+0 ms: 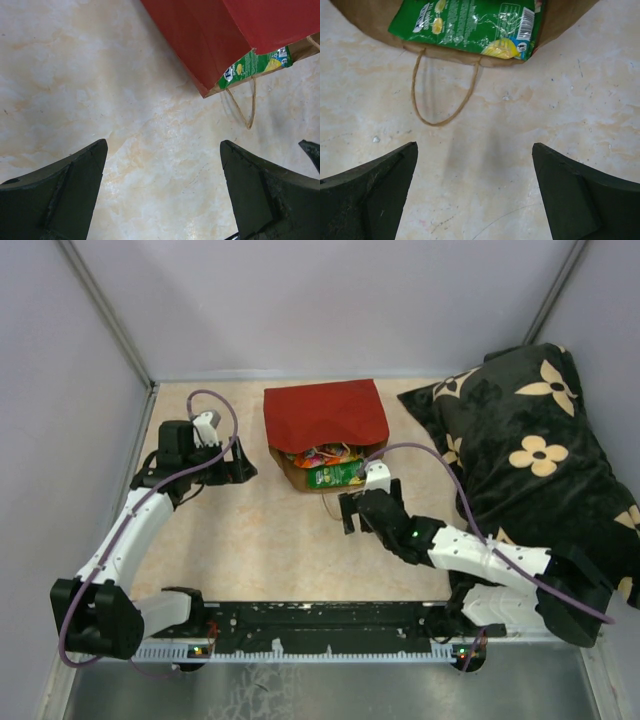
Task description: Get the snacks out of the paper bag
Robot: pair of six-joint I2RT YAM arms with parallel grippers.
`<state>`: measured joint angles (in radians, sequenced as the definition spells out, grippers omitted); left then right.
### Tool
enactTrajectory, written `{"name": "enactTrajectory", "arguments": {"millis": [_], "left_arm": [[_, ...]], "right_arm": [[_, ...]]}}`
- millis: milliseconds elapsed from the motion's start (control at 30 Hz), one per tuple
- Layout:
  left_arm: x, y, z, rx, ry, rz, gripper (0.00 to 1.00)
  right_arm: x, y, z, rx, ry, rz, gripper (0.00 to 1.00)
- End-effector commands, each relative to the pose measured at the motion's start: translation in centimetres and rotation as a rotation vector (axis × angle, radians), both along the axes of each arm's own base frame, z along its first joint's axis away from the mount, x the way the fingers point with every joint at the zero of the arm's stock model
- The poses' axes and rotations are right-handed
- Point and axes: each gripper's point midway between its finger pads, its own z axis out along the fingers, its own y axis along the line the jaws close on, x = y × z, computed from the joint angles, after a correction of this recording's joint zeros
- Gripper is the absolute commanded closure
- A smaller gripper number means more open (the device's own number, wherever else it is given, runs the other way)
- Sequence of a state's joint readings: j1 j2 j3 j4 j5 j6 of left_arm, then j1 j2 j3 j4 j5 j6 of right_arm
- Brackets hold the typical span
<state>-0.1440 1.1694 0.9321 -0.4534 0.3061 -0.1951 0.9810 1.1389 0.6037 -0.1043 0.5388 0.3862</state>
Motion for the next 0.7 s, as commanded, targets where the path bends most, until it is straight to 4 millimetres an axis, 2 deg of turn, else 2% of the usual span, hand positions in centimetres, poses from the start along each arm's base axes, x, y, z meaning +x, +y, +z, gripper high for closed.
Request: {"name": "enactTrajectory", "arguments": {"millis": [0,133,300,533,667], "left_arm": [[-0.2,0.0,-0.2,0.006,0.003,-0.021,0.00],[-0.3,-0.2,-0.3,-0.001,0.023,-0.027,0.00],[-0.3,-0.4,-0.5,-0.005,0.029,-0.038,0.00],[-0.3,-0.4,-0.7,-0.001,0.037,-0.043,0.00],[-0.4,-0.4,-0.7,-0.004,0.037,-0.049,0.00]], "right_arm": [[3.0,0.5,2.4,0.100,-0.029,-0.051,0.04],[4.4,-0.5,1.0,0.019,0.009,-0.107,0.08],[5.9,0.2,0.1,-0.020,0.023,-0.109,0.09],[8.5,2.6,-1.0,-0.070,0.011,-0.068,0.11],[9.7,4.2,-1.4,-0.040,-0.024,-0.046,0.15]]}}
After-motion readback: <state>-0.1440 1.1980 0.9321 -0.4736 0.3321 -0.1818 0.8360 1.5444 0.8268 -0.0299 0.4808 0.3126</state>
